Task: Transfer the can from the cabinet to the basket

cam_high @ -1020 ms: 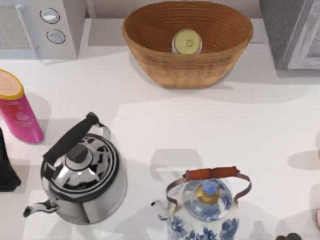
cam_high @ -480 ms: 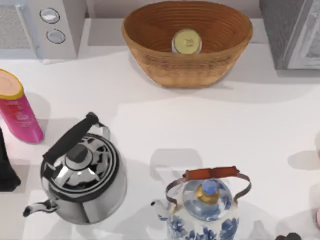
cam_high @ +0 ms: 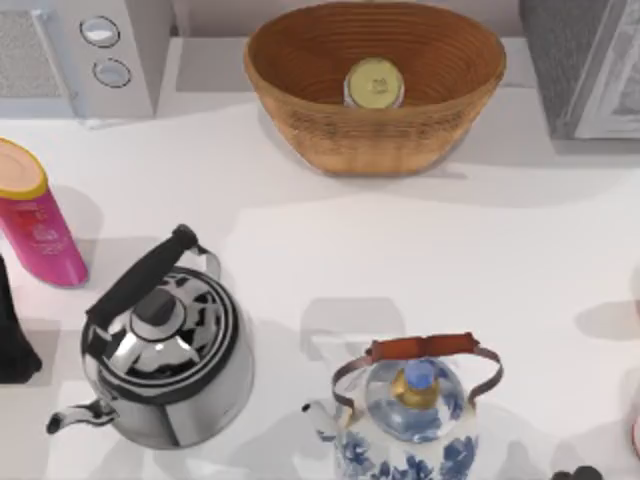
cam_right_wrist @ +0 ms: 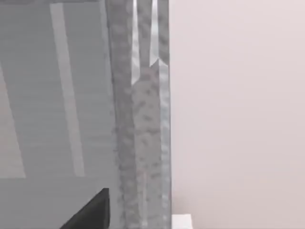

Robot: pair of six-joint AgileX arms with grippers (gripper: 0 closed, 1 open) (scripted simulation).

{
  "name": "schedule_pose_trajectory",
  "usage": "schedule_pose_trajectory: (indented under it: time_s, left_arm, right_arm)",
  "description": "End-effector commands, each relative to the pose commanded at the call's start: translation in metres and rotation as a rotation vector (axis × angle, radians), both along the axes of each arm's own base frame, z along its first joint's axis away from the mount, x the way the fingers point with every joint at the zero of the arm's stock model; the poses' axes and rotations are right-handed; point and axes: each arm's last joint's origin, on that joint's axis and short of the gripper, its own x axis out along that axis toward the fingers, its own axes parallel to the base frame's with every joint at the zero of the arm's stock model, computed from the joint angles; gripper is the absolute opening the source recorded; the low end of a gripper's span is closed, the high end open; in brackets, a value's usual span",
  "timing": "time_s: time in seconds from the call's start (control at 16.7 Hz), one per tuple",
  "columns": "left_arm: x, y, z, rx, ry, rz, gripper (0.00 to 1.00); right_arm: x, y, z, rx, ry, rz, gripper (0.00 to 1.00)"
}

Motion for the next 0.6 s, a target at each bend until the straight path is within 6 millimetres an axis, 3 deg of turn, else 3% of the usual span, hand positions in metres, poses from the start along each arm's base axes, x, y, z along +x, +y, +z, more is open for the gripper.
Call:
schedule_pose_trajectory:
  time_s: [0.18,0.36,0.6]
  left_arm:
    - [0.000,0.000,0.000,0.000,0.000,0.000,1.00]
    - [0.000,0.000,0.000,0.000,0.000,0.000,1.00]
    - [0.000,0.000,0.000,0.000,0.000,0.000,1.00]
  right_arm:
    - [-0.004,0.009,0.067,0.012,0.007,0.000,1.00]
    - [-0.015,0.034,0.126,0.009,0.005,0.001,1.00]
    - [-0.031,0.069,0.176,-0.018,-0.010,0.003,1.00]
